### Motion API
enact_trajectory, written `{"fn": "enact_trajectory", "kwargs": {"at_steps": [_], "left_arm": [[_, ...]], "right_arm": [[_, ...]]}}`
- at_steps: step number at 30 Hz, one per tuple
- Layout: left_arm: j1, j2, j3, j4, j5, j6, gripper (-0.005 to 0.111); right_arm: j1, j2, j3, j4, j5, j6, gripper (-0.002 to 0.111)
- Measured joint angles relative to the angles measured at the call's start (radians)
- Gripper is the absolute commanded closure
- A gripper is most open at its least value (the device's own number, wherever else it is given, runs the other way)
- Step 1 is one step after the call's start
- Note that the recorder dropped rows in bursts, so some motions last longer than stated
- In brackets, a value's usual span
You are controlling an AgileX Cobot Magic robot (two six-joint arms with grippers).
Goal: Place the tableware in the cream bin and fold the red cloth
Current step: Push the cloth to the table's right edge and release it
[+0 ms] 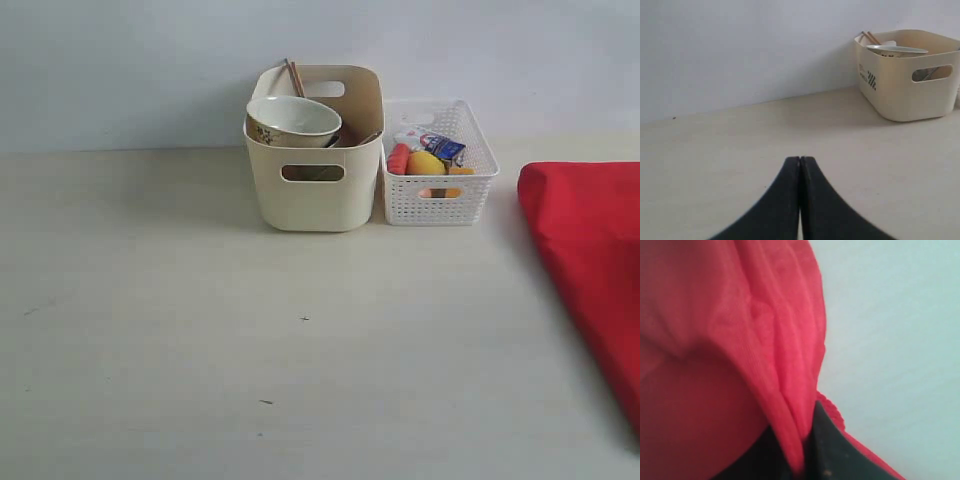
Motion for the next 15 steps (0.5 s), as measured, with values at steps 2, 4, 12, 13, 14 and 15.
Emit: {"fn": "enact_trajectory", "kwargs": {"at_steps": [2,4,12,13,14,15], "left_arm": [[0.02,0.0,0.0,0.005,0.0,0.0,0.107],[0.039,0.0,0.0,0.007,0.0,0.0,0.107],[0.11,0.0,0.0,0.007,0.002,0.0,0.107],[0.116,0.0,0.0,0.007,0.002,0.0,0.107],[0.122,0.0,0.0,0.007,0.002,0.0,0.107],[0.128,0.0,0.0,0.007,0.002,0.0,0.107]], "right_arm": [[0.0,0.023,-0.032,0.022,0.012,-0.002,0.108],[0.0,0.047,-0.066,0.044,0.021,-0.004,0.108],[0.006,0.139,-0.196,0.19,0.033,-0.01,0.108],[0.011,0.15,-0.211,0.206,0.035,-0.01,0.108],[0.014,0.159,-0.225,0.219,0.035,-0.012,0.108],[0.021,0.167,-0.236,0.233,0.033,-0.014,0.108]]}}
